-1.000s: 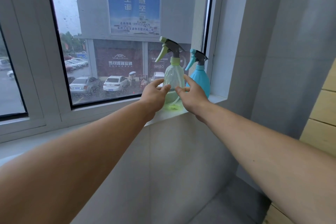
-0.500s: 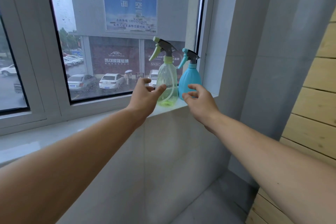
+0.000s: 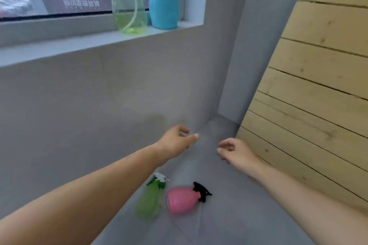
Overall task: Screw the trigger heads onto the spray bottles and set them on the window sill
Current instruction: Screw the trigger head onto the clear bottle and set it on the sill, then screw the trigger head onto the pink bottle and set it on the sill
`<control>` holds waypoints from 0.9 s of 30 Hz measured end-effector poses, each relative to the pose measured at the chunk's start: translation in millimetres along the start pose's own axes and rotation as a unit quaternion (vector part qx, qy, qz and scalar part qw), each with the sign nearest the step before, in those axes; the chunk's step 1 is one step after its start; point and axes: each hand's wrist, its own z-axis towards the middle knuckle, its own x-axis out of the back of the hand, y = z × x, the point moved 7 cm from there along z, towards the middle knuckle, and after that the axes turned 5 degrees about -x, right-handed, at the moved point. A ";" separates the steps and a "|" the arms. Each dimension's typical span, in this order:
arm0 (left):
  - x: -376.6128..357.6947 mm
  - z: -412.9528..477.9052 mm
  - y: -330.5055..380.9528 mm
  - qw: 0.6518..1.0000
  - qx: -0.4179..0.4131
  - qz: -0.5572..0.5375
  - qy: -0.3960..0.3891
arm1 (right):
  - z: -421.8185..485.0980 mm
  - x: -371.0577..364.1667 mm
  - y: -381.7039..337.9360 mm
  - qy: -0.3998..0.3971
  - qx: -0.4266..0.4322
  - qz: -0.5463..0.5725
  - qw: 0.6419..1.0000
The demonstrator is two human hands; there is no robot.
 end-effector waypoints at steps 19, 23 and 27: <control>-140.5 72.7 -252.2 0.913 0.166 0.320 -0.191 | 95.6 -137.9 254.9 -0.025 -0.220 0.047 0.974; -143.2 68.2 -282.4 0.930 0.223 0.247 -0.156 | 109.1 -153.0 260.4 -0.012 -0.229 0.009 0.973; -141.9 63.5 -298.3 0.946 0.279 0.129 -0.101 | 116.9 -160.8 259.1 -0.014 -0.221 -0.055 0.974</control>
